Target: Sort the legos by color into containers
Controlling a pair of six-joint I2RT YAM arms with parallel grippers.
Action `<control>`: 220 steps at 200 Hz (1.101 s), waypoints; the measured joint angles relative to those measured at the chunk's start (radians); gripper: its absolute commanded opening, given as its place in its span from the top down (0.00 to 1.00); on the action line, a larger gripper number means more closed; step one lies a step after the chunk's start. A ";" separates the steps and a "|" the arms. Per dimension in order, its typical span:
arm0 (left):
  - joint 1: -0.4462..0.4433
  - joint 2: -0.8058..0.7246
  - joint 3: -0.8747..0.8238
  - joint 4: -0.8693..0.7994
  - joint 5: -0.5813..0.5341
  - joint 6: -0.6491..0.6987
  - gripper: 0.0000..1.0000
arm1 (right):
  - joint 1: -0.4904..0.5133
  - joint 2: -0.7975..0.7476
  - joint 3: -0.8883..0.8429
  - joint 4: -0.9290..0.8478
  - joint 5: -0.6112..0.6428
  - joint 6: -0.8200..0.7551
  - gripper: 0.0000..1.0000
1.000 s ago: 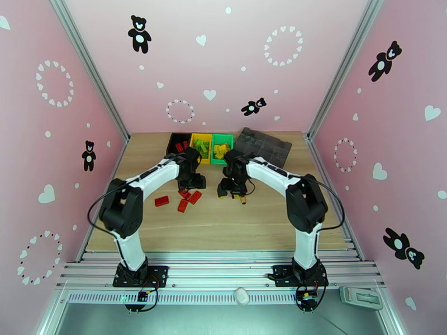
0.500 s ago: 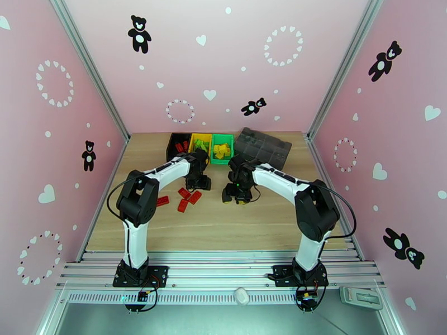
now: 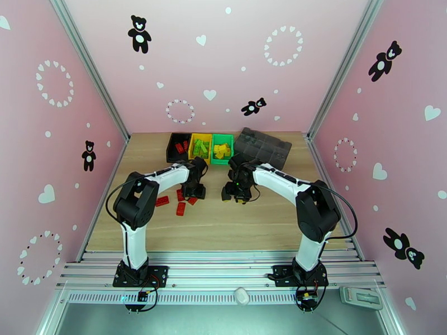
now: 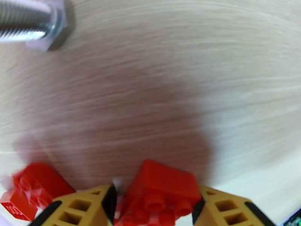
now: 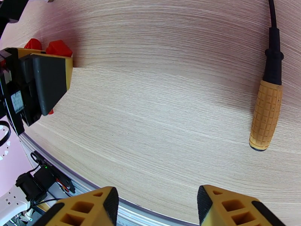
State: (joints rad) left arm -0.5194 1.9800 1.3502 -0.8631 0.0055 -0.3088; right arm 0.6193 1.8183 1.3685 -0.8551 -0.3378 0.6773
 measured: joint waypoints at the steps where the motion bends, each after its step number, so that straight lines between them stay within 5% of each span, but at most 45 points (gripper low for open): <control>1: -0.001 0.000 -0.001 0.000 -0.002 -0.001 0.48 | 0.000 0.000 0.000 0.000 -0.001 0.000 0.40; 109: -0.008 -0.072 -0.029 0.010 0.021 -0.089 0.67 | 0.000 0.028 0.058 0.016 -0.028 0.001 0.41; 169: 0.014 -0.081 0.026 0.053 0.179 -0.155 0.68 | 0.000 0.105 0.171 0.036 -0.089 0.023 0.41; 220: 0.142 -0.129 0.034 0.132 0.348 -0.227 0.68 | 0.000 0.173 0.288 0.055 -0.154 0.053 0.42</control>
State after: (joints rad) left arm -0.3779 1.8511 1.3838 -0.7307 0.3534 -0.5354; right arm 0.6193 1.9911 1.6566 -0.8005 -0.4915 0.7300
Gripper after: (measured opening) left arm 0.357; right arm 0.586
